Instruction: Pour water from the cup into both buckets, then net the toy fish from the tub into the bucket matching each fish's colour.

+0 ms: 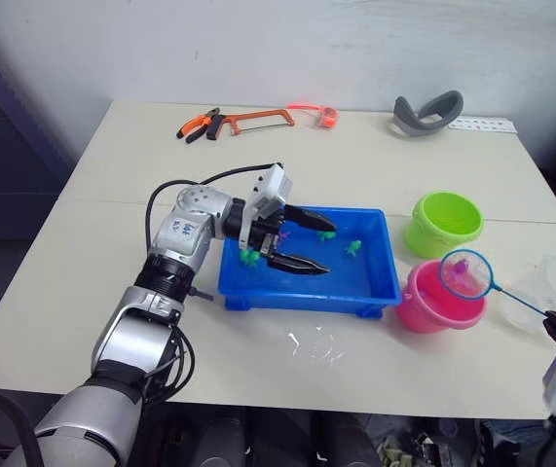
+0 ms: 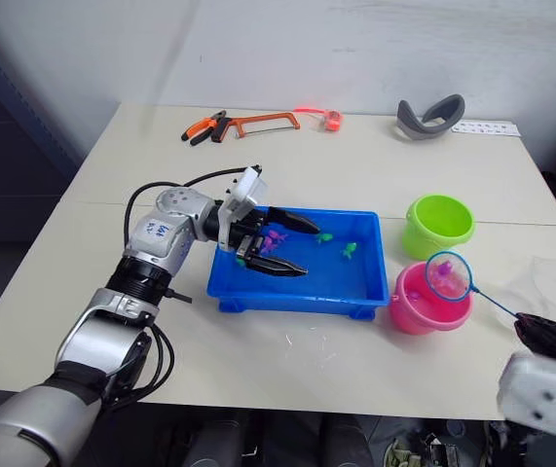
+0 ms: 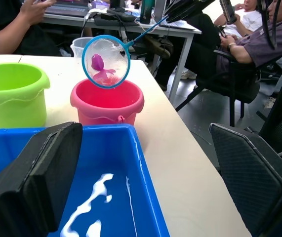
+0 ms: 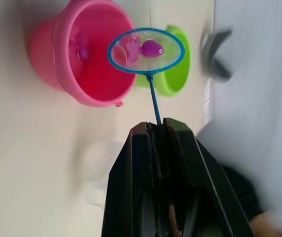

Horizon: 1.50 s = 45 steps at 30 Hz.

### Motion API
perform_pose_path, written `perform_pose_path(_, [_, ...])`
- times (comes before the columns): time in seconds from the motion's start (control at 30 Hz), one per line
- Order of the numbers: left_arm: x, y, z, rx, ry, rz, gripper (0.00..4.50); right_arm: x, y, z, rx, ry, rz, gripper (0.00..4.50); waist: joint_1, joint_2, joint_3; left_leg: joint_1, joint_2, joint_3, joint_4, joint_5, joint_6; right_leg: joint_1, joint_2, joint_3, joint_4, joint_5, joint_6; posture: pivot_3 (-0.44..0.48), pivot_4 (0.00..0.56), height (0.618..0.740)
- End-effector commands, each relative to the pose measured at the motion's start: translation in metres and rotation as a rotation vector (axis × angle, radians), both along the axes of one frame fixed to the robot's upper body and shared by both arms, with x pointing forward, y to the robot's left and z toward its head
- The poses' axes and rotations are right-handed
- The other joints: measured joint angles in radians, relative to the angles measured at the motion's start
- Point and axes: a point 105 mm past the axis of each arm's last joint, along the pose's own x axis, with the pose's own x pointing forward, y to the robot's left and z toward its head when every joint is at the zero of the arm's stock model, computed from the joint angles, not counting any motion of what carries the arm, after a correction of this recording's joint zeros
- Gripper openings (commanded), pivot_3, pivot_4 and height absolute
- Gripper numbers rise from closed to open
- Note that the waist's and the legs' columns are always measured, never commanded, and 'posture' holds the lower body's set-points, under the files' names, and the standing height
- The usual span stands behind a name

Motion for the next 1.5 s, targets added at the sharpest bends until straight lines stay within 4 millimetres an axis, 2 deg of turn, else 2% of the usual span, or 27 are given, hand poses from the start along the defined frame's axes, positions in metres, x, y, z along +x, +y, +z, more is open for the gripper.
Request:
perform_pose_path(0.03, [0.001,0.008,0.012,-0.012,-0.052,0.022,4.48,0.004,-0.018,0.008,-0.299,-0.093,0.074,0.00,0.001,0.000,0.000,0.000,0.000,0.000,0.000,0.000,0.000,0.000,0.000,0.000,-0.001,0.000,0.000,0.000,0.150,0.740])
perform_pose_path(0.13, [0.002,0.011,0.013,-0.011,-0.055,0.034,4.48,0.004,-0.026,0.006,-0.284,-0.101,0.055,0.00,0.000,0.000,0.000,0.000,0.001,0.000,0.000,0.000,-0.001,0.000,0.000,0.000,-0.001,0.000,0.000,0.000,0.150,0.740])
perform_pose_path(0.33, [0.004,0.018,0.013,-0.002,-0.060,0.067,4.48,0.008,-0.025,0.009,-0.303,-0.140,0.127,0.00,-0.001,0.000,0.000,0.000,0.001,0.000,0.000,0.001,-0.002,0.001,0.000,0.000,0.000,0.000,0.000,0.000,0.150,0.740])
perform_pose_path(0.4, [0.005,0.021,0.012,0.004,-0.059,0.082,4.48,0.008,-0.032,0.012,-0.189,-0.169,0.073,0.00,-0.002,0.000,0.000,0.000,0.001,0.000,0.000,0.001,-0.002,0.001,0.000,0.000,0.000,0.000,0.000,0.000,0.150,0.740])
perform_pose_path(0.47, [0.008,0.029,0.007,0.028,-0.059,0.115,4.48,0.013,-0.035,0.014,0.110,-0.196,0.008,0.00,-0.002,0.000,0.000,0.000,0.001,0.000,0.000,0.001,-0.002,0.001,0.000,0.000,0.000,0.000,0.000,0.000,0.150,0.740])
perform_pose_path(0.53, [0.012,0.041,0.003,0.054,-0.057,0.164,4.48,0.025,-0.019,0.019,0.466,-0.194,0.024,0.00,-0.005,0.000,0.000,0.000,0.002,-0.001,0.000,0.001,-0.002,0.001,0.000,0.000,0.000,0.000,0.000,0.000,0.150,0.740])
perform_pose_path(0.67, [0.015,0.068,0.000,0.082,-0.041,0.264,4.48,0.045,0.015,0.015,0.860,-0.037,0.090,0.00,-0.020,0.002,-0.001,0.002,0.003,-0.001,0.000,0.001,-0.001,0.002,-0.001,0.000,0.001,0.001,-0.001,0.000,0.150,0.740])
perform_pose_path(0.87, [0.005,0.106,-0.006,0.128,-0.009,0.387,4.48,0.076,0.074,-0.002,1.209,0.302,0.149,0.00,-0.028,0.002,0.000,0.001,0.004,-0.004,0.000,0.001,-0.001,0.001,-0.002,0.001,0.003,0.000,-0.002,0.000,0.150,0.740])
perform_pose_path(0.93, [0.000,0.118,-0.008,0.145,-0.011,0.439,4.48,0.089,0.092,-0.013,1.214,0.433,0.167,0.00,-0.026,0.002,0.000,0.001,0.004,-0.004,0.001,0.001,-0.001,0.001,-0.003,0.001,0.003,0.000,-0.002,0.000,0.150,0.740])
perform_pose_path(1.07, [-0.009,0.133,-0.009,0.168,-0.027,0.514,4.48,0.112,0.116,-0.027,1.223,0.593,0.166,0.00,-0.023,0.002,0.000,-0.001,0.003,-0.004,0.001,0.001,-0.001,0.000,-0.004,0.002,0.002,0.000,-0.002,0.000,0.150,0.740])
perform_pose_path(1.17, [-0.012,0.139,-0.006,0.162,-0.035,0.564,4.48,0.129,0.126,-0.038,1.219,0.658,0.140,0.00,-0.019,0.002,0.000,-0.002,0.002,-0.004,0.001,0.001,0.000,0.000,-0.005,0.001,0.001,0.000,-0.002,0.000,0.150,0.740])
perform_pose_path(1.27, [-0.017,0.143,-0.004,0.160,-0.042,0.601,4.48,0.136,0.136,-0.050,1.194,0.748,0.137,0.00,-0.020,0.002,0.000,-0.002,0.001,-0.003,0.001,0.000,0.001,0.000,-0.006,0.000,0.001,0.000,-0.002,0.000,0.150,0.740])
perform_pose_path(1.5, [-0.023,0.149,-0.002,0.152,-0.044,0.659,4.48,0.164,0.149,-0.070,1.164,0.767,0.107,0.00,-0.029,0.002,0.000,-0.002,0.002,0.000,0.001,0.000,0.000,-0.002,-0.005,-0.002,0.007,0.000,-0.002,0.000,0.150,0.740])
